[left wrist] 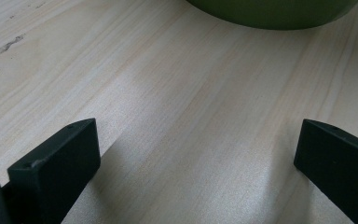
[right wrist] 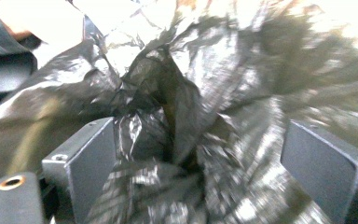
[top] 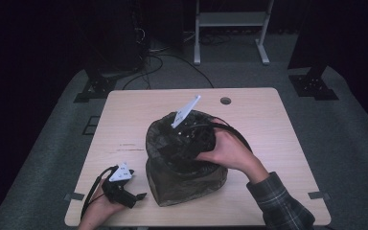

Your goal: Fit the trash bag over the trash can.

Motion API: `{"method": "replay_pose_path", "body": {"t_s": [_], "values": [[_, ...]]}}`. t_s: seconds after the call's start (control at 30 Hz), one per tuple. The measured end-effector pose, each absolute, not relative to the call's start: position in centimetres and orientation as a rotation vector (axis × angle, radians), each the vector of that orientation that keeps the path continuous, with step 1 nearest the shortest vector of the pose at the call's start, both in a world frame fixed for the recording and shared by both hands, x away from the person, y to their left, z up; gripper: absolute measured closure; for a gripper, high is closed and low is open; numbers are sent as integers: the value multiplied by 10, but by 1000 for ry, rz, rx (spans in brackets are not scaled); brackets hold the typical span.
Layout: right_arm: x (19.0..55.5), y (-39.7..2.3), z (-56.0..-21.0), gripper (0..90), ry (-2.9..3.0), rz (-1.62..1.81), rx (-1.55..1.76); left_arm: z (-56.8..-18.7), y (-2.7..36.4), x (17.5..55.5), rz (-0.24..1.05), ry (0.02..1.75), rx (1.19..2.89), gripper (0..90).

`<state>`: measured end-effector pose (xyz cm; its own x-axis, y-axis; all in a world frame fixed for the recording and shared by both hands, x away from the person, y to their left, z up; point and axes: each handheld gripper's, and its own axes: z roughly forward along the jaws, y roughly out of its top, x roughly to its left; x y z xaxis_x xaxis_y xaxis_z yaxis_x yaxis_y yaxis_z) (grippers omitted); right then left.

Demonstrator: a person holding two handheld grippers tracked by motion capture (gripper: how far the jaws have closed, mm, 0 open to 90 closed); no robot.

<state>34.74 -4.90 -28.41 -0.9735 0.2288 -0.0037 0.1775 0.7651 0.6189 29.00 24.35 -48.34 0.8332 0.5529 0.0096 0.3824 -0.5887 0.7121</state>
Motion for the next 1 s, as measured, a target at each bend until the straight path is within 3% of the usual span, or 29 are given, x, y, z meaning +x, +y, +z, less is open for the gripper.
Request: {"method": "replay_pose_path", "body": {"t_s": [0.3,0.57,1.0], "values": [[342,-112,-265,90,2728,1157,434,-483,243,290,297,680,2269,0],[322,-181,-267,90,2576,1299,556,-483,243,290,297,679,2269,0],[285,-261,-341,91,2425,1351,769,-483,243,290,295,681,2270,0]]}}
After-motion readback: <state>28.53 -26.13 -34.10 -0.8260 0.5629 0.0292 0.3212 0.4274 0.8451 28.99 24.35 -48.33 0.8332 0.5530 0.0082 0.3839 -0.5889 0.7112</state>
